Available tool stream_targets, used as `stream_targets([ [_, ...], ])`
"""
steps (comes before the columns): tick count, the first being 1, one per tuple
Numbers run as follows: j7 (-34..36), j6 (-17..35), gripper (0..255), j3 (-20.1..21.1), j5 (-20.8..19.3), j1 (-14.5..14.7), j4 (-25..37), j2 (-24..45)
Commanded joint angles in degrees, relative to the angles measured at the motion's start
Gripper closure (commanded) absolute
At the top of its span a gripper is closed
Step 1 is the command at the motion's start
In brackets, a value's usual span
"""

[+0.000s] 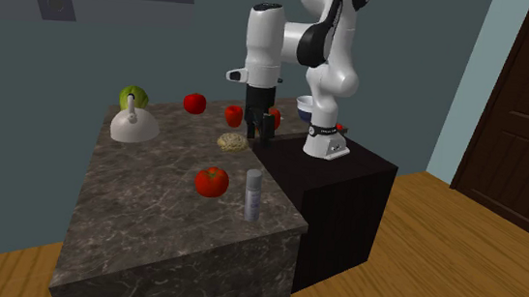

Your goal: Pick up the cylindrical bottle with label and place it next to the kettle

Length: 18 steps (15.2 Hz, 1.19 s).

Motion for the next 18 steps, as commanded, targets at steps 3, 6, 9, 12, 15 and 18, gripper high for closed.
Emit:
stream_targets([
  [3,6.0,2.1,0,0.9,-6.3,2.1,6.7,10.1],
  [6,9.2,2.6,0,0.4,-9.8,4.2,11.1,15.9],
  [9,9.8,4.5,0,-0.1,-10.8,4.6,10.5,17.3],
  [12,10.5,6.3,0,-0.5,-11.8,5.0,10.1,18.9],
  [15,10.8,7.3,0,-0.8,-12.4,5.2,9.9,19.7],
  [18,10.8,7.3,0,-0.8,-12.4,5.2,9.9,19.7],
])
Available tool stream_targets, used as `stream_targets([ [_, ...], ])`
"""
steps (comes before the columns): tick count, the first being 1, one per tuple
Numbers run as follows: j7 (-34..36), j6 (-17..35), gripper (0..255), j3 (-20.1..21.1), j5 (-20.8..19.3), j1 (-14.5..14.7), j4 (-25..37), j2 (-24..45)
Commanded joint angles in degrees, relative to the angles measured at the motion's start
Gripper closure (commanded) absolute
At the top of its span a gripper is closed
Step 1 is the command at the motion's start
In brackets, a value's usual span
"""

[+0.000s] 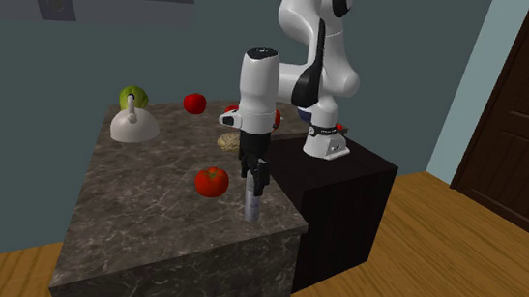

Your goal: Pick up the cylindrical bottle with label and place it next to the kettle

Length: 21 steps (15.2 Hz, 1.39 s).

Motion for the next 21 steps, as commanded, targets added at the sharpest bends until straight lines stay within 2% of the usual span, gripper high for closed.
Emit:
stream_targets([
  [1,0.0,0.0,0,0.0,0.0,0.0,0.0,0.0],
  [3,0.0,0.0,0,0.0,0.0,0.0,0.0,0.0],
  [4,0.0,0.0,255,0.0,0.0,0.0,0.0,0.0],
  [13,0.0,0.0,255,0.0,0.0,0.0,0.0,0.0],
  [21,-1.7,-5.0,255,1.1,2.6,-0.9,1.7,-3.8],
])
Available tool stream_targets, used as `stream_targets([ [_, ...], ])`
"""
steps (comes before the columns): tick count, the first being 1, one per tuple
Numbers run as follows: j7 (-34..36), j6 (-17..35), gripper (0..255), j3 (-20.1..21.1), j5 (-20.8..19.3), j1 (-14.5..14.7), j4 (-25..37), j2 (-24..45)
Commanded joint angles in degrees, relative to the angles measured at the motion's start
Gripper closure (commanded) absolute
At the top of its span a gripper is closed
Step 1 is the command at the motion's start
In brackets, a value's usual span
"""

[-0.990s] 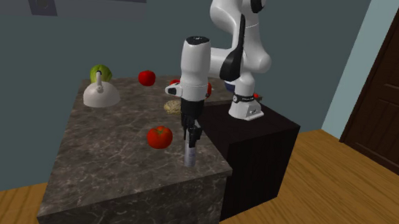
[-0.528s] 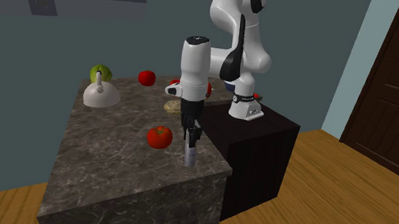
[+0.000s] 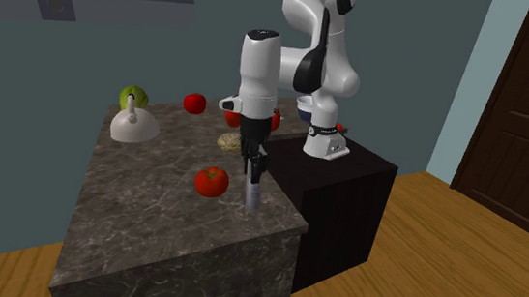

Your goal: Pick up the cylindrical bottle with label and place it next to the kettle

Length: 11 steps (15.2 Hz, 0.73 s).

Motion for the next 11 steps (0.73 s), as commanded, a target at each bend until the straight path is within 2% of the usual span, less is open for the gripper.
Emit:
stream_targets([
  [1,-0.3,-1.3,255,0.2,0.5,-0.1,0.6,-0.7],
  [11,-2.0,-8.0,255,1.0,3.1,-0.8,4.0,-4.5],
])
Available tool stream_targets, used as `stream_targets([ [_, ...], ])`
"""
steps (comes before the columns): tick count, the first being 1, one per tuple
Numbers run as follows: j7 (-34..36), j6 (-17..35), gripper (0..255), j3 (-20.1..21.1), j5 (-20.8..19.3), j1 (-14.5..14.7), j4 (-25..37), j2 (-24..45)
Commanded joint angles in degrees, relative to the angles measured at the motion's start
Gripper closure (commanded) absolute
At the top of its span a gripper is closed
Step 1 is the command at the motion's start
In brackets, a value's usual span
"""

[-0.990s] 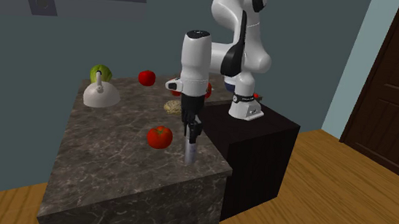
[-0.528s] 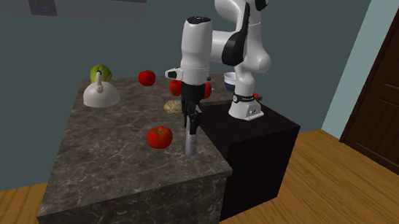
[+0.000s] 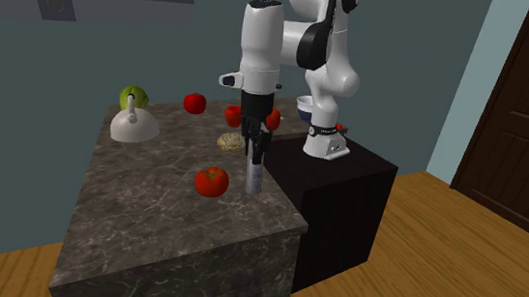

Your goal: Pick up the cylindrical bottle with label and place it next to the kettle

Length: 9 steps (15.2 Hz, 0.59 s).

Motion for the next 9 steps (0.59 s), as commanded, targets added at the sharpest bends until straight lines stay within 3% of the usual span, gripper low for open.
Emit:
stream_targets([
  [1,-0.3,-1.5,255,0.1,0.5,-0.1,0.8,-0.7],
  [9,-1.3,-7.1,255,0.4,1.9,-0.4,4.6,-2.9],
])
